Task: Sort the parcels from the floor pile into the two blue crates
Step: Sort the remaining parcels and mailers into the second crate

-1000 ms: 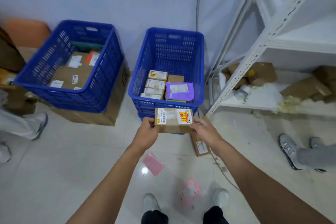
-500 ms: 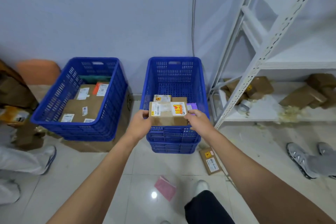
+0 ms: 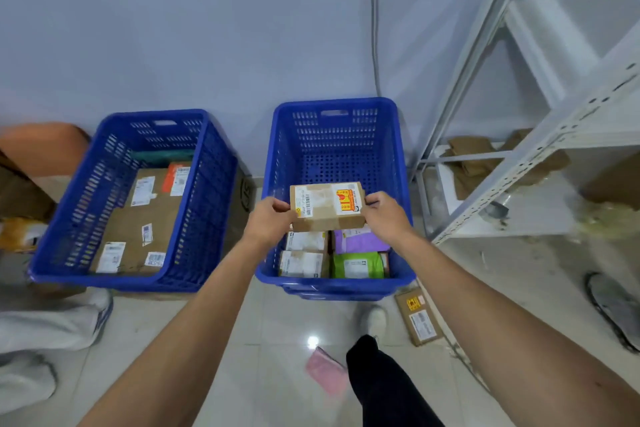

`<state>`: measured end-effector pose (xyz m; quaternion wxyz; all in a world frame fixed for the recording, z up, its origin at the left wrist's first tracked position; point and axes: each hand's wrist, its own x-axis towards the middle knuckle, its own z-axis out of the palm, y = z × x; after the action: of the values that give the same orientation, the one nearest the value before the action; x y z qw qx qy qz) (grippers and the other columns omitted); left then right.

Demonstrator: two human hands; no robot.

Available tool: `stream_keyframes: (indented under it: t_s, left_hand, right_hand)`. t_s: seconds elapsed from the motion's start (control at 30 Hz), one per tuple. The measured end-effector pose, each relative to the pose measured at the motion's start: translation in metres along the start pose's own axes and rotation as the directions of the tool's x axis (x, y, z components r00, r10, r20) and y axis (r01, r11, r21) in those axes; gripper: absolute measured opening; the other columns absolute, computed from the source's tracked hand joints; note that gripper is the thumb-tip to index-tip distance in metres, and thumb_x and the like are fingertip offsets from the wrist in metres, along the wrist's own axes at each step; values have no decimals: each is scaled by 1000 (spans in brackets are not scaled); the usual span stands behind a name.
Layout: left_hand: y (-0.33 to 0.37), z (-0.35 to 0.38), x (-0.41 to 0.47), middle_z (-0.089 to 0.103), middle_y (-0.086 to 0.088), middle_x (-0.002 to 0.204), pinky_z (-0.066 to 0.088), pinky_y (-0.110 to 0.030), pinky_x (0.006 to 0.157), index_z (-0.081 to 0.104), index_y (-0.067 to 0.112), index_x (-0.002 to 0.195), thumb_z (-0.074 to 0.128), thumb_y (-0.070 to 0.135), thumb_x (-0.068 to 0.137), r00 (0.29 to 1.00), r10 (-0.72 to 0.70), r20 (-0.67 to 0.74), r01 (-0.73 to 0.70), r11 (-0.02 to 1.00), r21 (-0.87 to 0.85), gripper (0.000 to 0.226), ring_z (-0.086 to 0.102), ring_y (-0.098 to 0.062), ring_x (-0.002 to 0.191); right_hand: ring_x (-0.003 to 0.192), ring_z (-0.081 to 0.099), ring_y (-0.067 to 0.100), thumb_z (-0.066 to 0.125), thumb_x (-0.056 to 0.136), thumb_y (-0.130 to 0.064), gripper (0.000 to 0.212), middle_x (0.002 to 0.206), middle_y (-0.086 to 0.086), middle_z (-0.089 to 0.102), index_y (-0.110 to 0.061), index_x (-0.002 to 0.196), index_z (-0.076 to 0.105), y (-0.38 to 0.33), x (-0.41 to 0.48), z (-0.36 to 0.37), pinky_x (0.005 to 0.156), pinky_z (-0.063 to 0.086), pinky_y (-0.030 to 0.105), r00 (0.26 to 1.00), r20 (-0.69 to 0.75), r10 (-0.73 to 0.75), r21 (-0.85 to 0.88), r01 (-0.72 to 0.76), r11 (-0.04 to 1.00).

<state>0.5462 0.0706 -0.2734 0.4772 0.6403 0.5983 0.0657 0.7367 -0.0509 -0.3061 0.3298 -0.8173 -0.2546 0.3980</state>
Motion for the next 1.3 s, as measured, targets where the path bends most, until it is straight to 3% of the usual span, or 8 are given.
stream_keyframes:
  t_s: [0.23,0.43,0.57,0.67,0.8,1.0,1.2,1.3]
  left_hand:
    - [28,12,83,66,9,102,50,-27,72,48,25,129,70,19,92,998,1,70,0,1000,-21,43,64,-8,88]
    - [28,7,128,68,-1,98,43,-21,52,33,29,152,55,10,96,981,7,192,-53,969,239,64,61,-11,68]
    - [15,10,162,65,-11,126,54,-37,73,33,29,153,49,5,93,951,10,310,-146,897,417,67,66,-29,95]
    - [1,13,187,61,-13,125,47,-31,64,40,29,149,46,7,93,927,-16,374,-188,844,503,61,63,-26,89]
    - [-21,26,209,62,-17,122,54,-37,71,37,26,150,45,10,95,904,-63,423,-217,784,581,57,64,-31,92]
    - [-77,70,238,58,-16,136,51,-40,93,23,22,157,50,16,97,900,-160,405,-173,721,670,66,58,-38,120]
    - [-116,93,256,49,-18,142,52,-43,98,11,19,160,50,17,96,853,-293,433,-113,705,700,75,56,-36,121]
    - [-125,96,259,47,-17,144,49,-40,101,27,13,154,49,14,95,834,-323,448,-115,692,713,63,51,-34,127]
  right_hand:
    - [106,62,18,55,96,-33,35,120,-4,66,-21,129,59,-19,82,-12,83,50,34,995,102,18,-10,-17,1000]
    - [94,59,14,54,97,-25,28,111,-5,63,-22,125,59,-17,114,8,78,47,31,982,164,94,-4,-94,996]
    - [98,59,15,58,95,-32,26,108,-6,64,-23,120,60,-11,124,28,85,48,34,970,206,131,-46,-124,991]
    - [99,64,18,58,93,-30,28,110,-2,68,-25,121,61,-3,130,46,93,52,40,957,233,172,-74,-158,985]
    - [73,57,10,60,93,-32,31,109,1,71,-24,122,65,17,134,77,68,46,27,951,232,205,-39,-202,979]
    - [115,56,20,64,94,-38,40,128,-1,60,-25,132,55,65,149,127,96,47,35,905,314,286,-13,-297,955]
    - [115,57,15,63,91,-40,37,124,-9,63,-29,127,61,89,164,157,103,44,36,854,397,336,-82,-331,940]
    - [119,55,17,60,91,-37,46,138,-5,58,-26,135,57,100,168,165,102,44,36,811,455,368,-129,-349,928]
